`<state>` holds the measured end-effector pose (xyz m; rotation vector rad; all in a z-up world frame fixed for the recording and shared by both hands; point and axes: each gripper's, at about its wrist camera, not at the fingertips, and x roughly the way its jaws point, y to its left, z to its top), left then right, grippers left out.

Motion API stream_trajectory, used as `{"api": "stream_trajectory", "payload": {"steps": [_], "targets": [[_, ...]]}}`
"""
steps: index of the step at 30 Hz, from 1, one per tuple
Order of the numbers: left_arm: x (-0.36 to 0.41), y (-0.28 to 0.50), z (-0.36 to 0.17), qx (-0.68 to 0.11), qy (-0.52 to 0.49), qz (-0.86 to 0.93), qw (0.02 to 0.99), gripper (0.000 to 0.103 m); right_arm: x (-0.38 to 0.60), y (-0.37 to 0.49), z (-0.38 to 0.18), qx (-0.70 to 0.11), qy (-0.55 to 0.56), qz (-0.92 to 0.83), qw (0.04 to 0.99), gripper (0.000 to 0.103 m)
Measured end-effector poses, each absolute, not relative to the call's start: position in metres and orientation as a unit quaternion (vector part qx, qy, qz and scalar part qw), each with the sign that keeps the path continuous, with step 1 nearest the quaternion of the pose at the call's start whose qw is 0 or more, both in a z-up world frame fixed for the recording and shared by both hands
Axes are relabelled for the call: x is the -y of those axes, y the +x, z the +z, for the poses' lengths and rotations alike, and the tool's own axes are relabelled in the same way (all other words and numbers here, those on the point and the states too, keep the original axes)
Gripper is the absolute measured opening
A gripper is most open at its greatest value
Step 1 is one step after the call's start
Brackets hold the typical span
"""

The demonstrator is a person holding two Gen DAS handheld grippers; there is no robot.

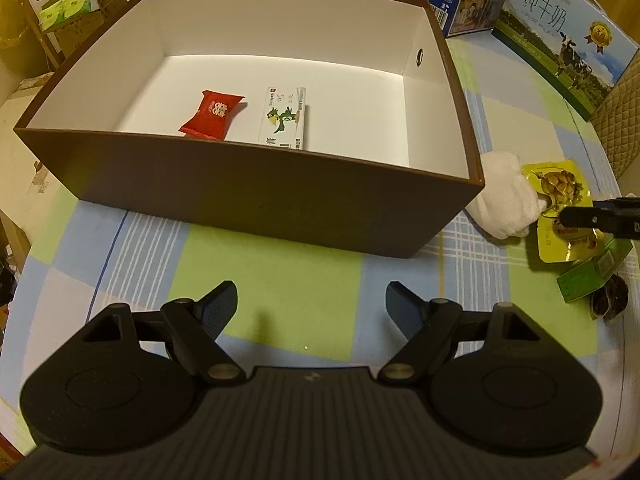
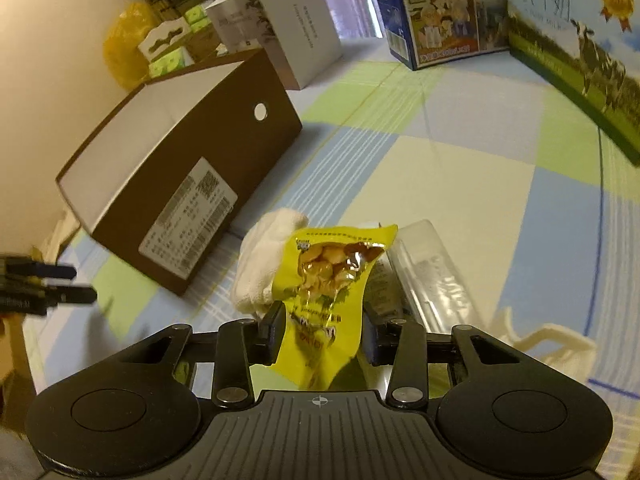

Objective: Organize objects
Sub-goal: 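Grasp the yellow snack bag with the right tool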

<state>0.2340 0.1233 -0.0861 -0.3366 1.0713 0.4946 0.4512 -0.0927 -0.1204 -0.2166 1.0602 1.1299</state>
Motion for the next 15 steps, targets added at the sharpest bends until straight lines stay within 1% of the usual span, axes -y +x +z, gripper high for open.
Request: {"api": "stream_trajectory", "payload": {"steps": [3, 5, 10, 15], "targets": [[-0.125, 0.233, -0.087, -0.503, -0.16, 0.235, 0.816, 0.079, 0.087, 0.451, -0.124, -0.482, -0.094, 0.503, 0.712, 0.036], [-0.127, 0.232, -0.088, -0.503, -0.162, 0.237, 0.815, 0.079, 0.085, 0.45, -0.123, -0.48, -0.093, 0.507, 0.71, 0.02], [-0.129, 0.23, -0.087, -0.501, -0.161, 0.236, 0.817, 0.078, 0.092, 0.444, -0.114, -0.471, -0.07, 0.505, 0.72, 0.018], [-0.12, 0.234, -0.081, -0.495, -0.161, 0.204, 0.829, 0.077, 0.112, 0.434, -0.088, -0.454, -0.031, 0.495, 0.74, 0.018]]}}
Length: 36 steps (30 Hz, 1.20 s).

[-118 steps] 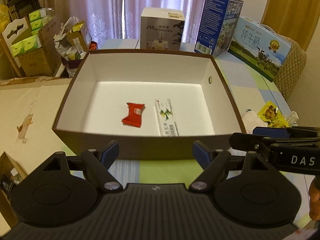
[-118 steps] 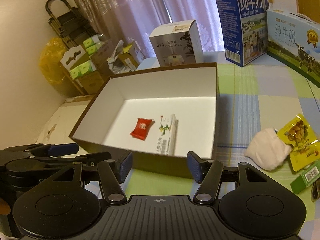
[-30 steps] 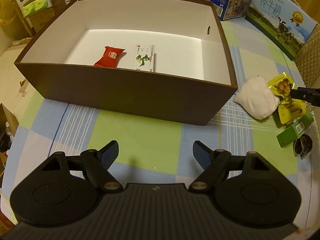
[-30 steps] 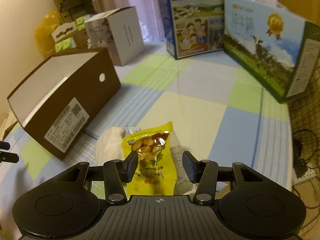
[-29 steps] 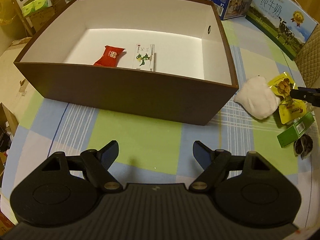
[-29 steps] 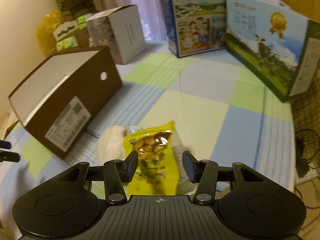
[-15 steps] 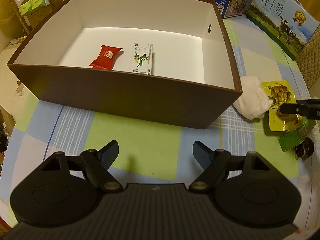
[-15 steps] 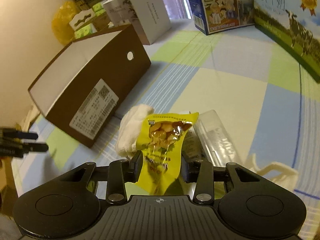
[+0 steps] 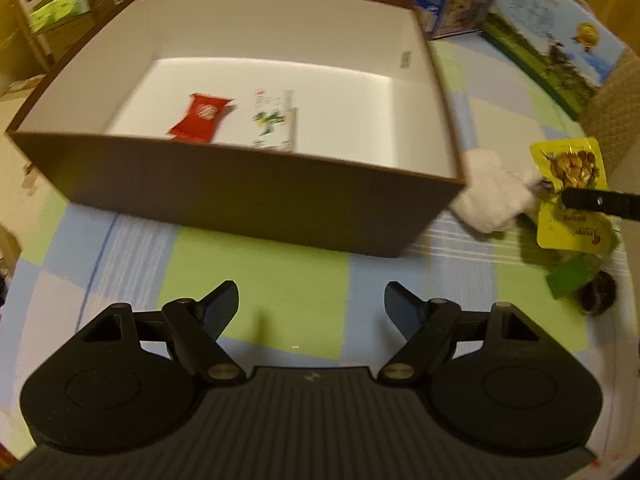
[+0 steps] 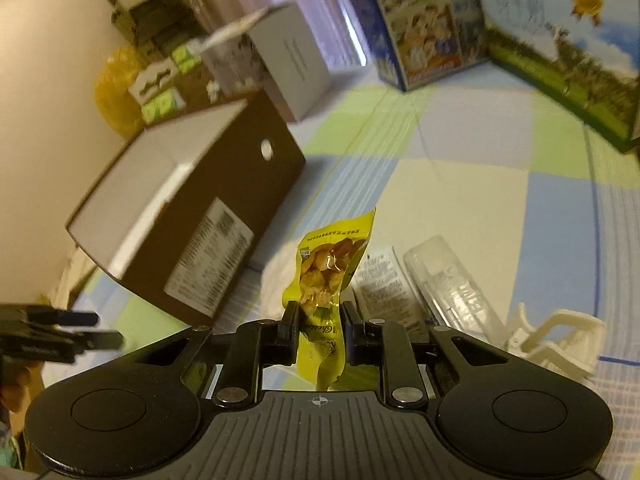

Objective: Organize objects
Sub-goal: 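Grasp the yellow snack bag with the right tool, then grasp the white cloth with the left tool while the right tool holds the snack bag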

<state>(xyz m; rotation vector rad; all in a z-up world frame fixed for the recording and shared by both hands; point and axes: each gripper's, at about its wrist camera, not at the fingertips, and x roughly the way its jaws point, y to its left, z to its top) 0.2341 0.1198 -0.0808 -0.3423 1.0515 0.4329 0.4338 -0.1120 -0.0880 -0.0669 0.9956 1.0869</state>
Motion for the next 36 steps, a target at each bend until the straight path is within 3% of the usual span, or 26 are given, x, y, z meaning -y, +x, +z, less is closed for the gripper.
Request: {"api": "stream_trajectory", "payload": {"steps": [16, 27, 36], "targets": [[-0.02, 0.3, -0.069, -0.489, -0.101, 0.037, 0.866, 0.076, 0.232, 0.394, -0.038, -0.441, 0.066, 0.378, 0.812, 0.018], [-0.004, 0.381, -0.075, -0.486, -0.076, 0.052, 0.869, 0.076, 0.305, 0.397, -0.037, -0.435, 0.106, 0.286, 0.847, 0.018], [-0.013, 0.425, -0.116, -0.524, -0.073, 0.117, 0.841, 0.078, 0.327, 0.405, -0.047, -0.442, 0.119, 0.261, 0.85, 0.018]]}}
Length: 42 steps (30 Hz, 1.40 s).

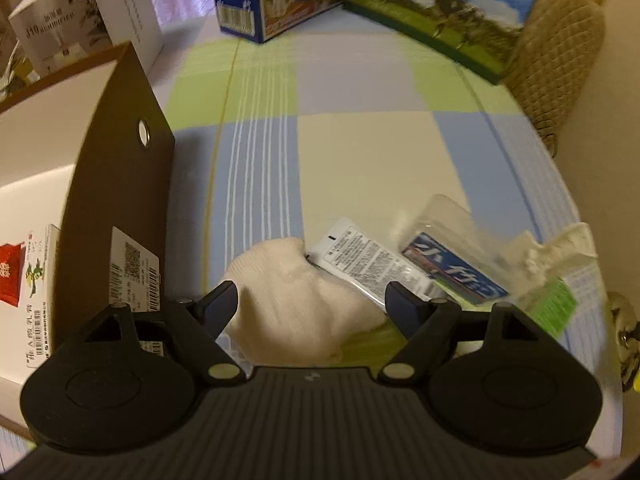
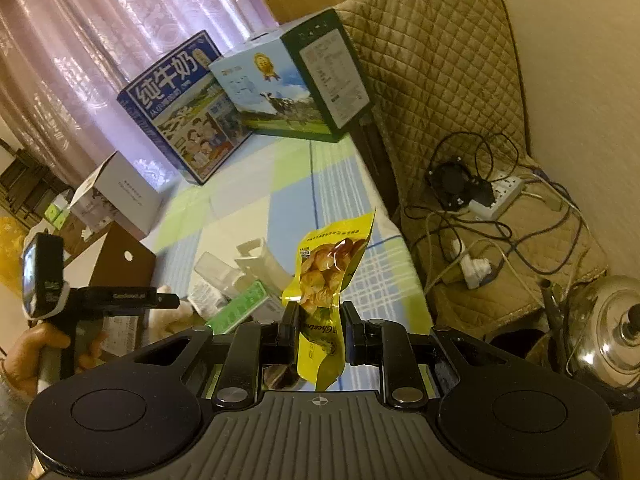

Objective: Organize objects
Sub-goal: 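Grasp the white cloth with the left tool while the right tool holds the snack bag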

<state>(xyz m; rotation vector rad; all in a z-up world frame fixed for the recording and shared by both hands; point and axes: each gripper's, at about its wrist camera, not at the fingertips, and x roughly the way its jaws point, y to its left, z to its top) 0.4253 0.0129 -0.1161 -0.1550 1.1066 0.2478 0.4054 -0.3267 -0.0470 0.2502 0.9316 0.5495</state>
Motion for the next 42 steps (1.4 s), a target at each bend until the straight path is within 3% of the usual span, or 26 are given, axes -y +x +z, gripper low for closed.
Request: {"api": "stream_trajectory", "payload": {"steps": [11, 21, 27, 42], "targets": [[-0.007, 0.437, -0.133, -0.542, -0.041, 0.133, 0.829, 0.076, 0.329, 0.408, -0.055, -0.453, 0.119, 0.26, 0.845, 0.018], [0.001, 0.413, -0.139, -0.528, -0.006, 0.125, 0.84, 0.05, 0.327, 0.404, -0.053, -0.453, 0.115, 0.265, 0.843, 0.018], [0.001, 0.382, -0.133, -0.52, -0.02, 0.103, 0.848, 0.042, 0.325, 0.399, -0.05, -0.45, 0.115, 0.272, 0.843, 0.018], [-0.026, 0.269, -0.052, -0.443, -0.117, 0.065, 0.887, 0.04, 0.281, 0.371, -0.029, -0.437, 0.108, 0.32, 0.834, 0.018]]}}
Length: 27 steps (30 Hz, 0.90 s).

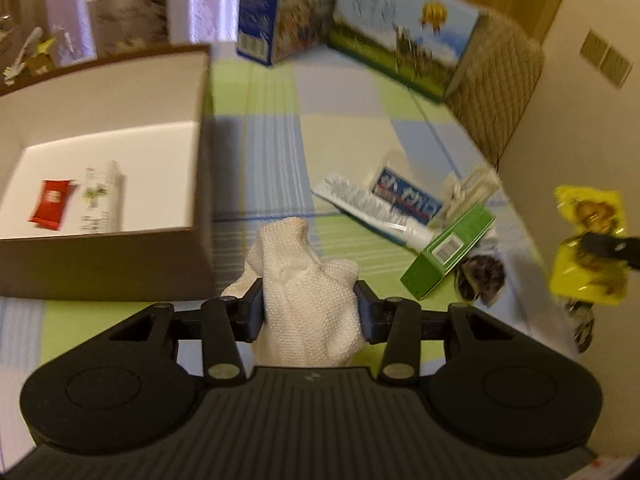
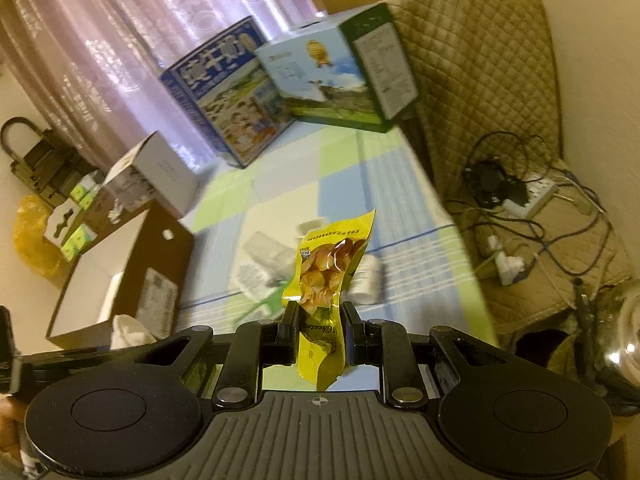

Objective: Organize objects
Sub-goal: 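Grasp the white cloth with the left tool while the right tool holds the snack bag, then carry the white cloth and yellow snack bag over the brown box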

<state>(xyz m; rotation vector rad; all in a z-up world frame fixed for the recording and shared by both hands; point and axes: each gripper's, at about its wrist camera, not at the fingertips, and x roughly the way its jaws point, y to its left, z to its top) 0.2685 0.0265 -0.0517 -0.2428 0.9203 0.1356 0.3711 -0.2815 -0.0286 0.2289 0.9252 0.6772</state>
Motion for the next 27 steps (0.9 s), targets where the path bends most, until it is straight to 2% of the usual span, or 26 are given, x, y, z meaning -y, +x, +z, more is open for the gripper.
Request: {"api": "stream_trajectory", "payload": {"steps": [14, 27], "targets": [[-0.149, 0.202, 0.021, -0.353, -0.148, 0.154, 0.911, 0.04, 0.111, 0.321, -0.01, -0.425, 0.101, 0.475, 0.764, 0.018], [-0.269, 0.215, 0.017, -0.358, -0.138, 0.211, 0.899, 0.041, -0.038, 0.323, -0.008, -0.405, 0.091, 0.497, 0.762, 0.018]]}}
